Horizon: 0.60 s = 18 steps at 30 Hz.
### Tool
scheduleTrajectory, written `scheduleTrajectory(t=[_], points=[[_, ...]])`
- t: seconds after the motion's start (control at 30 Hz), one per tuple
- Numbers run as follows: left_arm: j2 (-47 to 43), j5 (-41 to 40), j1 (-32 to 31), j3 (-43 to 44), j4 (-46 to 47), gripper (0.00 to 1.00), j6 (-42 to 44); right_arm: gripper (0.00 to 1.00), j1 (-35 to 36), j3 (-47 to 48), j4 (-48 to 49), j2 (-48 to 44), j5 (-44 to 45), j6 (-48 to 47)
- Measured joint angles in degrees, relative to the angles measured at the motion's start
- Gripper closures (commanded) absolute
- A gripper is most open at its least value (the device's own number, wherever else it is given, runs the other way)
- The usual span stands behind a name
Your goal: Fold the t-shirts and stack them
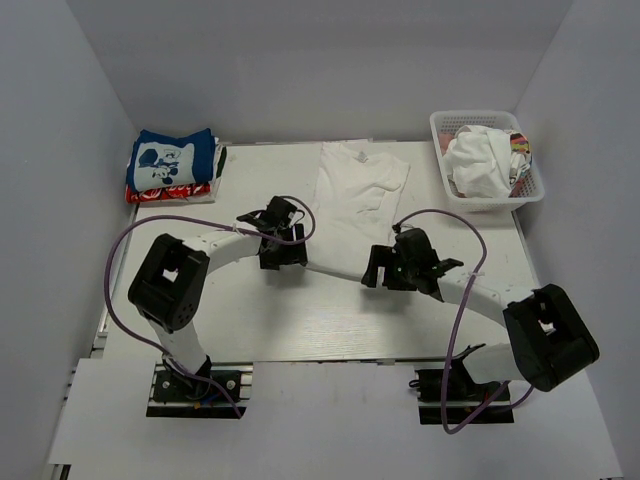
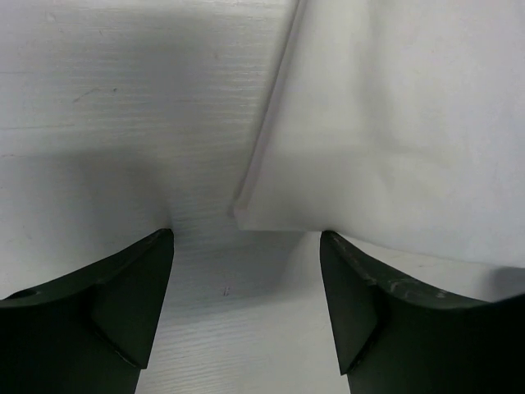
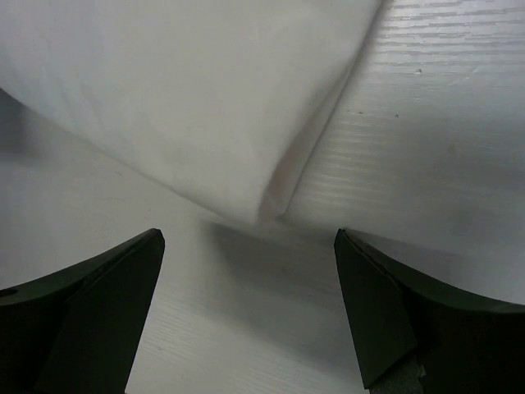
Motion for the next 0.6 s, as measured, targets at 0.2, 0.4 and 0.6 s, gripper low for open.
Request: scheduleTrajectory(t=[0.2, 0.4, 0.6], points=[[0.5, 1.5, 0.5, 0.0, 2.2, 0.23, 0.0, 0.10, -0.1, -0.8, 3.6, -0.2, -0.7, 8.4], [1.5, 3.5, 0.9, -0.3, 5.5, 0.52, 0.2, 0.37, -0.2, -1.3, 4.7, 0.7, -0.7, 13.5], [3.5, 5.8, 1.1, 0.6, 6.9, 0.97, -0.1, 0.78, -0.4, -3.4, 7.9, 3.4, -1.3, 17.2]])
